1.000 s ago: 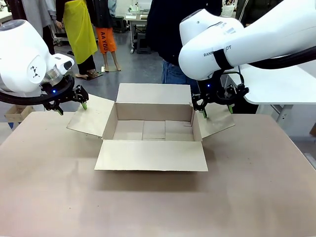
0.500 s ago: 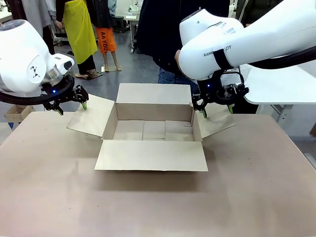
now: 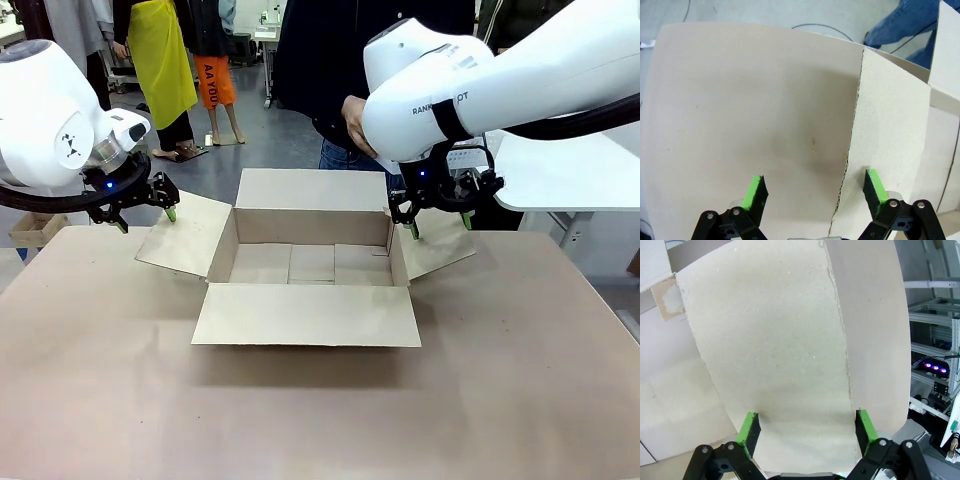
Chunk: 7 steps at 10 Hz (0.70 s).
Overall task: Pack the gift set into the box.
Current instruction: Lift both hands away from the flaps of the Package Box.
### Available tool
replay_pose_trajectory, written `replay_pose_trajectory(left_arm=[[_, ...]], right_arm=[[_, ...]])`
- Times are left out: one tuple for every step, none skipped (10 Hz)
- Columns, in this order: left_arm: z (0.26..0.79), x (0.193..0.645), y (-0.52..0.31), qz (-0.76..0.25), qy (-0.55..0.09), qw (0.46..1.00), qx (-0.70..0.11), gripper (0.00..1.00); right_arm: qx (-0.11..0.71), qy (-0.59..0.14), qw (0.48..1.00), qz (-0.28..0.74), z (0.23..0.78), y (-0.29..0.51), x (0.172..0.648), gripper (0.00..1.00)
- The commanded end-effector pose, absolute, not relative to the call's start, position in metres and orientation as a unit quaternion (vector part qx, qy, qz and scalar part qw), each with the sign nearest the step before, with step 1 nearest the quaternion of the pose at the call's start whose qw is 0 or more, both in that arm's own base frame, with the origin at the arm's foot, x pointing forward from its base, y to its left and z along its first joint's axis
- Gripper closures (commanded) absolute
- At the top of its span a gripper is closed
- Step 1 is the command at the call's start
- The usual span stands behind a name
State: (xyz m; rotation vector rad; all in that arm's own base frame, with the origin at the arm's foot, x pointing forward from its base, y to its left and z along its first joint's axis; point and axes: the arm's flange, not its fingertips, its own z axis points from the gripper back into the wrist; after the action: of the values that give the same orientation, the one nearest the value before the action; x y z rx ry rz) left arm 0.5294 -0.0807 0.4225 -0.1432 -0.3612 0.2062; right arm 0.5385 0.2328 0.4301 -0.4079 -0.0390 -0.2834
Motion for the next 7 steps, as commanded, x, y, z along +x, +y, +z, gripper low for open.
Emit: replay_pose_trajectory(left_arm=[[0.4246, 0.5287, -0.0839, 0.111, -0.179, 0.976, -0.063, 0.00], [0.4246, 0.5287, -0.0839, 0.111, -0.179, 0.976, -0.063, 0.00], [0.4246, 0.5287, -0.0839, 0.111, -0.179, 0.976, -0.063, 0.00], [0.4246, 0.5287, -0.0839, 0.111, -0.179, 0.976, -0.063, 0.00], [0.4246, 0.5287, -0.0839, 0.111, -0.179, 0.976, -0.063, 0.00], [0.4246, 0.5287, -0.0839, 0.111, -0.179, 0.976, -0.063, 0.00], [0.4246, 0.5287, -0.0839, 0.111, -0.179, 0.976, -0.063, 0.00]], right_arm=[[-0.212, -0.028, 0.966, -0.146, 0.4310, 0.2332, 0.5395, 0.00], [-0.212, -0.028, 0.966, -0.146, 0.4310, 0.2332, 0.5395, 0.00], [-0.212, -0.028, 0.966, -0.146, 0.4310, 0.2332, 0.5395, 0.00], [-0.212, -0.028, 0.966, -0.146, 0.4310, 0.2332, 0.5395, 0.00], [-0.212, -0.028, 0.966, -0.146, 0.4310, 0.2332, 0.5395, 0.00], [-0.212, -0.028, 0.966, -0.146, 0.4310, 0.2332, 0.5395, 0.00], [-0.212, -0.028, 0.966, -0.146, 0.4310, 0.2332, 0.5395, 0.00]])
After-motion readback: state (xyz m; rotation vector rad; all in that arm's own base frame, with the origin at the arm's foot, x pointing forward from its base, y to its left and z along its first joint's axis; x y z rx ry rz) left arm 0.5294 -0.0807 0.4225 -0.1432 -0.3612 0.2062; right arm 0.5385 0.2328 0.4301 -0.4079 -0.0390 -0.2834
